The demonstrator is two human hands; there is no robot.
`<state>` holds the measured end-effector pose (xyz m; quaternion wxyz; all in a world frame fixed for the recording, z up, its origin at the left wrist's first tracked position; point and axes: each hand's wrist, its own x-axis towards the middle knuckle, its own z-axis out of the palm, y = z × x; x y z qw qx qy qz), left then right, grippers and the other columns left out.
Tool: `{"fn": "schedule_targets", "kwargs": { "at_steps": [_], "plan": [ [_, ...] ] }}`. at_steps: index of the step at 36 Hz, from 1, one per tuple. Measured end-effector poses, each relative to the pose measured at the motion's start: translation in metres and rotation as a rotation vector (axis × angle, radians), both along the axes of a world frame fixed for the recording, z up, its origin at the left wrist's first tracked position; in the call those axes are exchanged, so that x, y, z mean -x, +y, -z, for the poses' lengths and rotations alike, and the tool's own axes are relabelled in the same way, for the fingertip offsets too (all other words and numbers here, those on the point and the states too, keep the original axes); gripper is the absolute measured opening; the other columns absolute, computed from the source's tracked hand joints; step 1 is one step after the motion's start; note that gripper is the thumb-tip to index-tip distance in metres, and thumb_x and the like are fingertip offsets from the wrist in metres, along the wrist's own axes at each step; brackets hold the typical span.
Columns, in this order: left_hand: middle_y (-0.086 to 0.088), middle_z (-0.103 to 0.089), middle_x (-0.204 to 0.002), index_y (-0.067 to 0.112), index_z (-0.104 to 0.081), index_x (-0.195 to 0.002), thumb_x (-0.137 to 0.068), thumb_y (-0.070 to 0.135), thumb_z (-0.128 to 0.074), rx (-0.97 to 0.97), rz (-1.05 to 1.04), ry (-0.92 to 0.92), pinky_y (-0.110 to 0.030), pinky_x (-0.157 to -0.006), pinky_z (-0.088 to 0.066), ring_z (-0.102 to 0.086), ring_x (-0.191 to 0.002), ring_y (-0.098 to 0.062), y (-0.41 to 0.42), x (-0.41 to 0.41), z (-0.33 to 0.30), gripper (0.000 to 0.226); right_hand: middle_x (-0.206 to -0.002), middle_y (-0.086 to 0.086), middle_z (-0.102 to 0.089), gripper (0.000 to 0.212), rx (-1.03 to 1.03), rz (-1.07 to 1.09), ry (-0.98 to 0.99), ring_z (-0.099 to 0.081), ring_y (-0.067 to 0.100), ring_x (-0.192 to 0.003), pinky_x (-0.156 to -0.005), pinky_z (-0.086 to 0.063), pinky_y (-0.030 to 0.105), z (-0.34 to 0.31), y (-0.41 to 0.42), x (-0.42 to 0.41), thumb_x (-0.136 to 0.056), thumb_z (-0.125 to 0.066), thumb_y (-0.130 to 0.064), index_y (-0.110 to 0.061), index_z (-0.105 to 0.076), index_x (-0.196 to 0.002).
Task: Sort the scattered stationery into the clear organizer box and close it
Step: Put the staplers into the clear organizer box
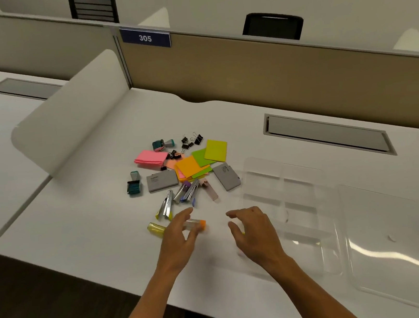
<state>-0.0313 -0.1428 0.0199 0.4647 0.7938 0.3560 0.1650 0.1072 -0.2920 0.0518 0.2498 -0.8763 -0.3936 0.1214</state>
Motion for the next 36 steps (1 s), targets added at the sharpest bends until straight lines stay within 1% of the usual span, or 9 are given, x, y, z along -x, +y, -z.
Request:
{"fn": "schedule_targets", "kwargs": {
  "at_steps": [2,6,12,17,24,27,30,33,36],
  "plan": [
    [0.003,-0.055,-0.135,0.023,-0.053,-0.134,-0.090,0.024,-0.066,-0.015,-0.041,-0.016,-0.033,-0.094,-0.051,-0.056,-0.119,-0.019,0.010,0.004,0.002,0.045,-0.128,-0.010,-0.064,0.034,-0.008,-0.022,0.007,-0.052,0.013,-0.122,-0.106,-0.039,0.030,0.001,0.007,0.002,-0.097,-0.056,-0.034,-0.028,-0.061,-0.129],
    [-0.003,-0.056,-0.136,0.016,-0.057,-0.131,-0.088,0.018,-0.068,-0.059,-0.135,-0.016,-0.028,-0.096,-0.045,-0.051,-0.124,-0.020,0.031,0.008,0.006,0.045,-0.132,-0.010,-0.061,0.037,-0.013,-0.072,0.036,-0.050,0.012,-0.123,-0.106,-0.038,0.028,0.006,0.022,0.005,-0.097,-0.056,-0.034,-0.028,-0.058,-0.133],
    [-0.006,-0.055,-0.137,0.011,-0.053,-0.135,-0.086,0.019,-0.071,-0.042,-0.188,0.035,-0.041,-0.106,-0.043,-0.049,-0.128,-0.023,0.060,0.014,0.014,0.052,-0.139,-0.009,-0.055,0.042,0.013,-0.138,0.049,-0.047,0.011,-0.126,-0.107,-0.034,0.024,0.011,0.056,0.007,-0.097,-0.056,-0.034,-0.029,-0.052,-0.138],
    [-0.004,-0.049,-0.142,0.012,-0.050,-0.138,-0.088,0.021,-0.069,-0.046,-0.150,0.089,-0.037,-0.109,-0.037,-0.043,-0.132,-0.021,0.081,0.014,0.019,0.054,-0.134,-0.008,-0.056,0.041,-0.021,-0.153,0.053,-0.050,0.013,-0.121,-0.103,-0.039,0.026,0.018,0.081,0.011,-0.095,-0.058,-0.028,-0.026,-0.053,-0.135],
    [-0.005,-0.046,-0.144,0.012,-0.046,-0.141,-0.086,0.027,-0.071,-0.083,-0.074,0.181,-0.035,-0.108,-0.036,-0.040,-0.133,-0.022,0.100,0.006,0.028,0.062,-0.141,-0.003,-0.049,0.044,0.062,-0.133,0.036,-0.045,0.019,-0.128,-0.105,-0.042,0.032,0.029,0.117,0.012,-0.094,-0.056,-0.017,-0.025,-0.051,-0.138],
    [-0.005,-0.046,-0.142,0.012,-0.043,-0.141,-0.083,0.034,-0.073,-0.112,-0.034,0.241,-0.034,-0.104,-0.039,-0.040,-0.129,-0.024,0.103,0.000,0.033,0.069,-0.148,0.000,-0.042,0.047,0.144,-0.129,-0.013,-0.042,0.022,-0.132,-0.102,-0.046,0.036,0.036,0.133,0.011,-0.094,-0.056,-0.014,-0.026,-0.050,-0.139],
    [-0.004,-0.046,-0.139,0.014,-0.042,-0.140,-0.079,0.041,-0.074,-0.152,-0.012,0.289,-0.036,-0.100,-0.042,-0.042,-0.124,-0.025,0.105,-0.003,0.037,0.074,-0.154,0.005,-0.037,0.056,0.223,-0.176,-0.087,-0.042,0.027,-0.134,-0.104,-0.046,0.039,0.040,0.144,0.012,-0.087,-0.061,-0.008,-0.019,-0.049,-0.141],
    [-0.003,-0.048,-0.138,0.016,-0.042,-0.141,-0.079,0.040,-0.075,-0.173,-0.012,0.301,-0.036,-0.099,-0.043,-0.043,-0.122,-0.024,0.106,-0.005,0.040,0.074,-0.157,0.007,-0.033,0.070,0.289,-0.253,-0.154,-0.043,0.031,-0.131,-0.104,-0.044,0.041,0.040,0.151,0.013,-0.081,-0.068,-0.004,-0.013,-0.041,-0.146],
    [-0.003,-0.050,-0.137,0.017,-0.041,-0.142,-0.081,0.036,-0.074,-0.154,-0.011,0.302,-0.035,-0.100,-0.043,-0.044,-0.122,-0.023,0.107,-0.006,0.041,0.072,-0.159,0.009,-0.027,0.072,0.353,-0.287,-0.230,-0.039,0.034,-0.133,-0.105,-0.044,0.042,0.044,0.154,0.012,-0.084,-0.067,-0.005,-0.011,-0.035,-0.148]
  ]
}}
